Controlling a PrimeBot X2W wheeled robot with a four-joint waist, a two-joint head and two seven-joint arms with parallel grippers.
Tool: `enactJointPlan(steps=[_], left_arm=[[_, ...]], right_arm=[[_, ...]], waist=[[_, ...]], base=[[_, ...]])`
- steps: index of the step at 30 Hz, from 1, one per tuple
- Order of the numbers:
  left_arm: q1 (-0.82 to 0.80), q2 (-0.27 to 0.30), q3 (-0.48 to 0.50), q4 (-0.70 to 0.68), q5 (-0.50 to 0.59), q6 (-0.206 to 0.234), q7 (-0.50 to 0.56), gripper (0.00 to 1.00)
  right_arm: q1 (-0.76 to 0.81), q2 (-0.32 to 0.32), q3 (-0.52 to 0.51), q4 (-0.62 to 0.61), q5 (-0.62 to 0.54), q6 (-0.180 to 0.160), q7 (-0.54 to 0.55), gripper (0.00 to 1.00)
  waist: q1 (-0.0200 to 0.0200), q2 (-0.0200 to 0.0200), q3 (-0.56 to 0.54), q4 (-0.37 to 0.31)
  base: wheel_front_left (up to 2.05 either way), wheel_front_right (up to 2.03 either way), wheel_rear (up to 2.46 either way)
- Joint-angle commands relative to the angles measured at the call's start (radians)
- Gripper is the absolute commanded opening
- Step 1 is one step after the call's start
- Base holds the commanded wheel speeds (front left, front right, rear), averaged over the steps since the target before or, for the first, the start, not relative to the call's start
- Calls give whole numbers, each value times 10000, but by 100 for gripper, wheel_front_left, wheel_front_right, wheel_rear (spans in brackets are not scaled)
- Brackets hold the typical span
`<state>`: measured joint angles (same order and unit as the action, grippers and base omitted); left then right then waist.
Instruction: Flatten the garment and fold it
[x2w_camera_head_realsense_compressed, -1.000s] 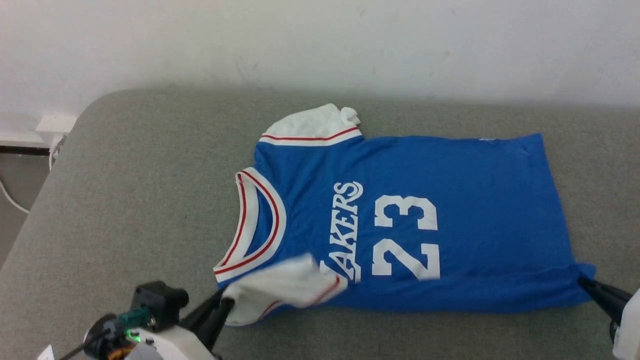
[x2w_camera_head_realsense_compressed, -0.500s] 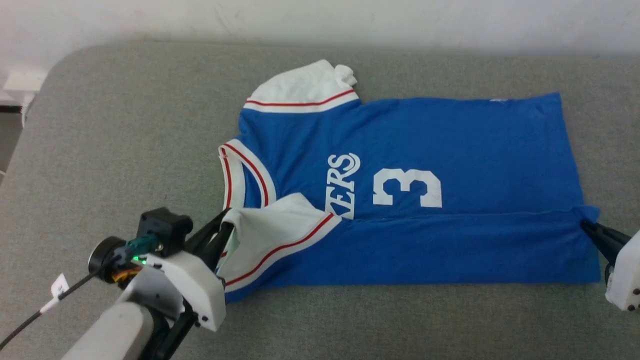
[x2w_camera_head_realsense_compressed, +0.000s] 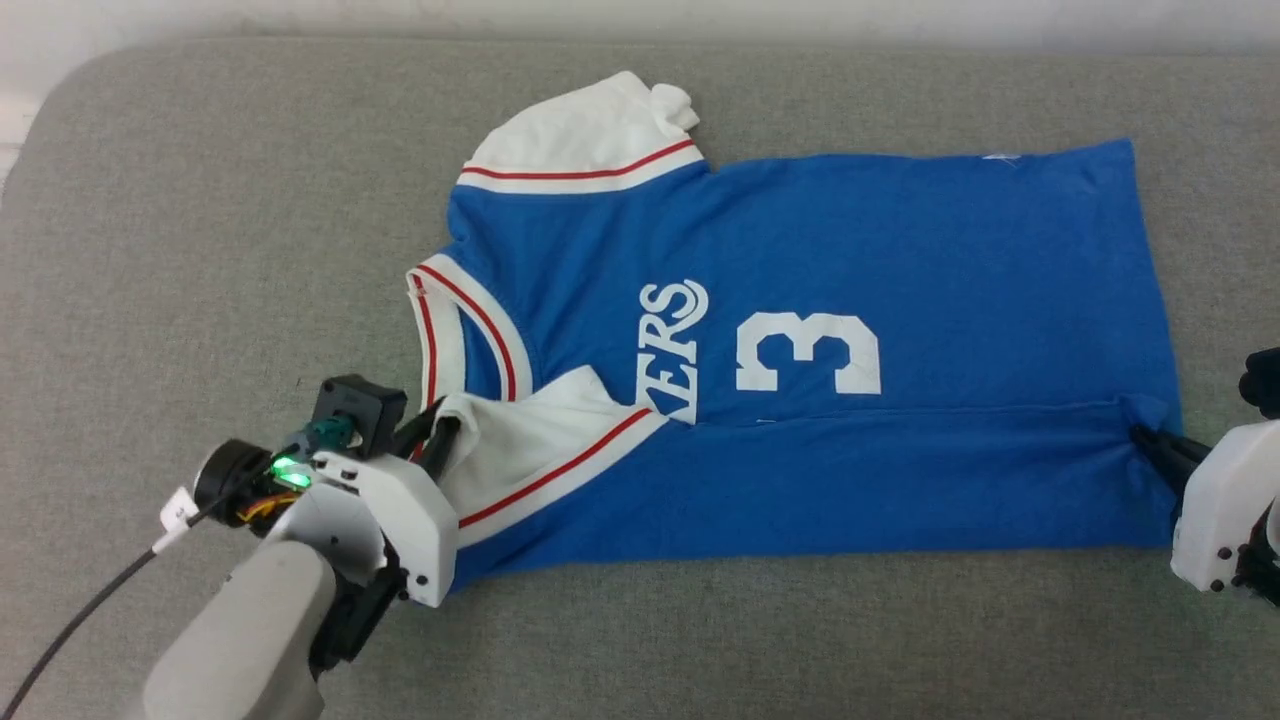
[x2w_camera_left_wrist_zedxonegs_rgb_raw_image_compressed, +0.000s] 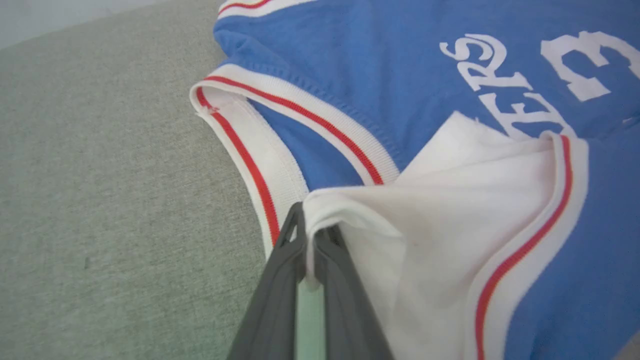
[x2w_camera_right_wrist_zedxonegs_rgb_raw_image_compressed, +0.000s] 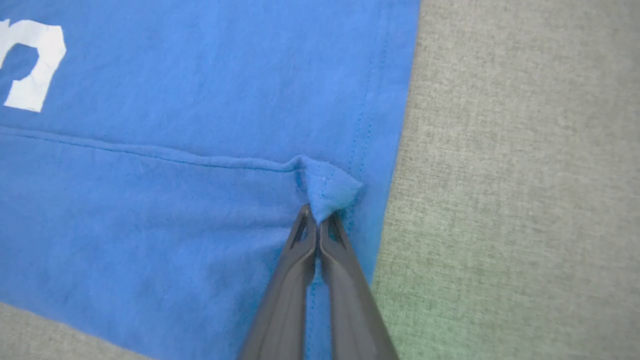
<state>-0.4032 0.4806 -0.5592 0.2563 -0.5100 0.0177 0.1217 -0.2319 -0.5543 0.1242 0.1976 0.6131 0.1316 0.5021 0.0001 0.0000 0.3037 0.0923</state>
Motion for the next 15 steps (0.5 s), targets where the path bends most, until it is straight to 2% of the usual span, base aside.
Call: enactJointPlan(steps=[1,4,8,11,15], left_arm=[[-152,-88,-48,287,51,32,-133,100],[-119,-414,93,723,-176,144,-457,100],[215,-697,352,942,-551,311,-900,100],[589,-910,630,842,-921,556,-1127,100],[1226,-1060,973,488,-1396,850,-1307,100]], right_arm=[[-153,90,33,161,-200,-9,-133,100],[-228,284,-5,455,-405,-9,-172,100],[-207,897,-265,516,-55,-9,150,100],[14,866,-291,326,-438,-9,244,100],[399,1413,-1098,163,-1083,-9,401,100]], waist=[[-1,0,-101,-13],[-1,0,-355,-29],[-1,0,-776,-63],[-1,0,-1102,-13],[-1,0,-1499,57]], base=[[0,0,0],[0,0,0],[0,0,0],[0,0,0],[0,0,0]])
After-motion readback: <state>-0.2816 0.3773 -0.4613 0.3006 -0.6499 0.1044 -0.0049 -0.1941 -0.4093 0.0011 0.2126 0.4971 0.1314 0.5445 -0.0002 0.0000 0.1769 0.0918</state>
